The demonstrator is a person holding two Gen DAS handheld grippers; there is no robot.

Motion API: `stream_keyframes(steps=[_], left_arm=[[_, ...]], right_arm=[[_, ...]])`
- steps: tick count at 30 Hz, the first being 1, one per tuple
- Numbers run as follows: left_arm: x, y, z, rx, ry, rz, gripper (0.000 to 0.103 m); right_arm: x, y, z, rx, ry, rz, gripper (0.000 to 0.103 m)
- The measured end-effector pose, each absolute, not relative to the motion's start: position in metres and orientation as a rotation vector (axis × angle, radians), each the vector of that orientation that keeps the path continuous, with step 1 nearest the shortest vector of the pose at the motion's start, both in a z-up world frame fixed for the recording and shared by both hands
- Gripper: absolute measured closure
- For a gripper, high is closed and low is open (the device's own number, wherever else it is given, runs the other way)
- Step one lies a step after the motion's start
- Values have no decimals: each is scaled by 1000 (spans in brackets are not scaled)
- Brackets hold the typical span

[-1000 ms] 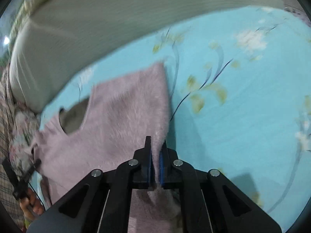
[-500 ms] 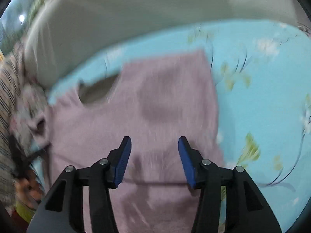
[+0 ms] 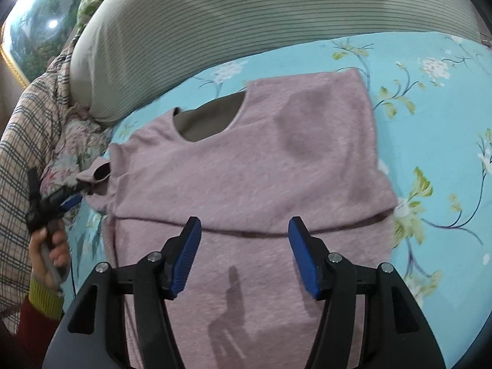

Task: Fold small clothes
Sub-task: 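Grasp the other sleeve with the left tool and fold it across the body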

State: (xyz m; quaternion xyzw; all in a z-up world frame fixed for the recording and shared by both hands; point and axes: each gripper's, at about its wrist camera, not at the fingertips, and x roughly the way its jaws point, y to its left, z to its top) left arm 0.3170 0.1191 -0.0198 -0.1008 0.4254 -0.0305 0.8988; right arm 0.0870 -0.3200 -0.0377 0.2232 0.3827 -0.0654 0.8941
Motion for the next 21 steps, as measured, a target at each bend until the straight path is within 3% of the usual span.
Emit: stream_keyframes(steps=[9, 11, 12, 13, 14, 15, 21], left_arm=[[374, 171, -46, -593, 931, -66, 23], [381, 177, -49, -629, 920, -60, 27], [386, 178, -51, -627, 920, -59, 46], [390, 177, -52, -626, 926, -72, 89], [394, 174, -54, -630, 942, -93, 103], [393, 170, -52, -630, 936, -114, 99], [349, 118, -7, -528, 821, -235, 100]], right_arm=[[101, -306, -46, 441, 828, -122, 43], [103, -307, -49, 441, 838, -123, 43], [104, -306, -51, 441, 844, -124, 43], [105, -305, -52, 440, 849, -123, 43], [105, -304, -52, 440, 846, -118, 43], [104, -303, -51, 439, 841, -111, 43], [92, -304, -44, 440, 805, -105, 43]])
